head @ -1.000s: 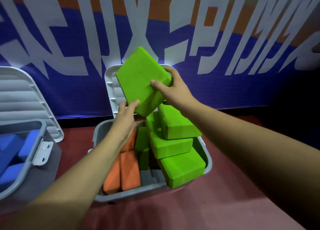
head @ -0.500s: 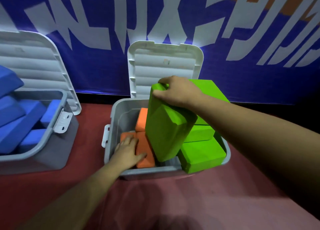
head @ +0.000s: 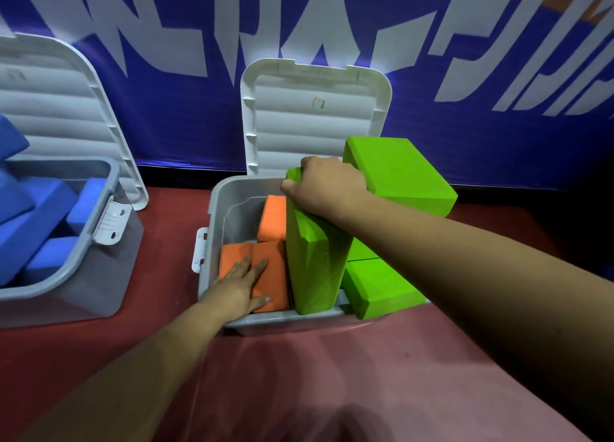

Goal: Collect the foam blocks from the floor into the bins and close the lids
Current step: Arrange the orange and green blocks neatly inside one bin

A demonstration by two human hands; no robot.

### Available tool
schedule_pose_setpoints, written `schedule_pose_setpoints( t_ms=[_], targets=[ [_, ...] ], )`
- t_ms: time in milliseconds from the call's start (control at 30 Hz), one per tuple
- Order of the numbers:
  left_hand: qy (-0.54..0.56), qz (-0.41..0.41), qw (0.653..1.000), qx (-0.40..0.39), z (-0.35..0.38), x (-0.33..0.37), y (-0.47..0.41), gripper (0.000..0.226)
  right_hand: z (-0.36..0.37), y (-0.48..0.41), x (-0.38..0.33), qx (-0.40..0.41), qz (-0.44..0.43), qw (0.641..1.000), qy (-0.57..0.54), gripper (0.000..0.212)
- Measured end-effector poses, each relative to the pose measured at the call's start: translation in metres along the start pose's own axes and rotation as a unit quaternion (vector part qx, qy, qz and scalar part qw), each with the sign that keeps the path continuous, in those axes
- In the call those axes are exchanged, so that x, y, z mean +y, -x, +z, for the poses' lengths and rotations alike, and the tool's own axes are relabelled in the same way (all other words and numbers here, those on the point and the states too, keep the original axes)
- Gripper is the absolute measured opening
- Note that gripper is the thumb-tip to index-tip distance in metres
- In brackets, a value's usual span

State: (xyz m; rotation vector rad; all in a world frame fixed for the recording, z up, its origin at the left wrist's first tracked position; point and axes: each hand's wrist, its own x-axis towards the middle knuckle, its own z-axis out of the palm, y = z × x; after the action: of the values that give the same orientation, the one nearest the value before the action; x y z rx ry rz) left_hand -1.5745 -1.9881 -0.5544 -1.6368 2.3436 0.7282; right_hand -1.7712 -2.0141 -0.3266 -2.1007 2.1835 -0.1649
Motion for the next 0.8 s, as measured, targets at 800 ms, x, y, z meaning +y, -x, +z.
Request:
schedule_pose_setpoints(
  t_ms=[800],
  targets=[
    [0.05,0.005,0.999,0.008,0.003,-0.001,-0.008,0.086,0.014,-0.025,-0.009,-0.04,-0.014,0.999,0.011,0.049]
  ],
)
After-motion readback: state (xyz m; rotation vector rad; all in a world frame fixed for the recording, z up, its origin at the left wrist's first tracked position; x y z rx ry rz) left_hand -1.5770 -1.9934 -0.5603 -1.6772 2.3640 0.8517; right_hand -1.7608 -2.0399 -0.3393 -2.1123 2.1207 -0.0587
